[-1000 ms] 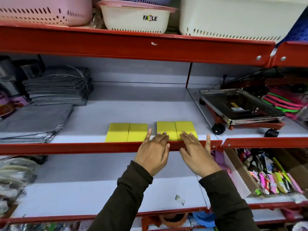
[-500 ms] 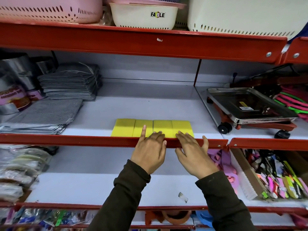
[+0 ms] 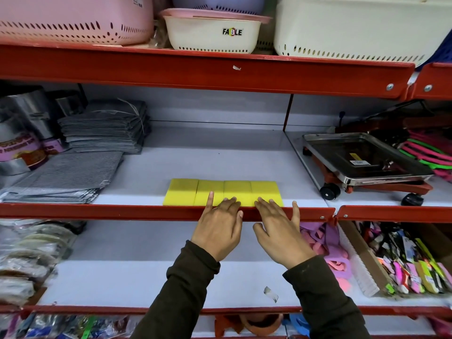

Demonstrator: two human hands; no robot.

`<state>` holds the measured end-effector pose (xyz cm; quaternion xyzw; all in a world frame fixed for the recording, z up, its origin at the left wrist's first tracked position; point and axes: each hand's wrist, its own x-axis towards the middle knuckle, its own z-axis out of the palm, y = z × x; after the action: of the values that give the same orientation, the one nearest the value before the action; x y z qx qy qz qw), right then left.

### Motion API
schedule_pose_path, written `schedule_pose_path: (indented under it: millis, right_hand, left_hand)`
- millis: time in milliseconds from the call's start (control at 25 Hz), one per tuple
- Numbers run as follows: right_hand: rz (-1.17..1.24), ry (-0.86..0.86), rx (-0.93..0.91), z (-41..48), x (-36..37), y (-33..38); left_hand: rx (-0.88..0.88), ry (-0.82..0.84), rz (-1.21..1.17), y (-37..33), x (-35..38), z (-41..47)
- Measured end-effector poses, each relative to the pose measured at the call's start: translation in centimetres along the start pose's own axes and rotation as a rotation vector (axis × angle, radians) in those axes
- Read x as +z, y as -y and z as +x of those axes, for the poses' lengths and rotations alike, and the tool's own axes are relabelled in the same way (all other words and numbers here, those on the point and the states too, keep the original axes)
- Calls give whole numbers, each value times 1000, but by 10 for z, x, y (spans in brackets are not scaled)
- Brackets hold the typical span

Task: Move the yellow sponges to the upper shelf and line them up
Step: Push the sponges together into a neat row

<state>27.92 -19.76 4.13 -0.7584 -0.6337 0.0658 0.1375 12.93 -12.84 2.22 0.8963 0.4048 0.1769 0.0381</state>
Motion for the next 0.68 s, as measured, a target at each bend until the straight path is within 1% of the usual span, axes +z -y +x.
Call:
schedule_pose_path:
  millis: [160, 360, 440, 520, 680]
  right_hand:
    - [47, 2, 8, -1, -1, -1]
    - [149, -29, -7, 7, -4, -3]
    - [174, 0, -29, 13, -3, -1]
    - [139, 4, -44, 17, 1, 2]
    - [41, -12, -48, 20, 4, 5]
  left_hand:
    - [-23, -4, -38, 2, 1, -4]
    - [-216, -126, 33, 31, -8, -9]
    - [-301, -105, 54, 42, -14, -11]
    - [-353, -61, 62, 47, -15, -15]
    - [-346, -6, 50, 45, -12, -21]
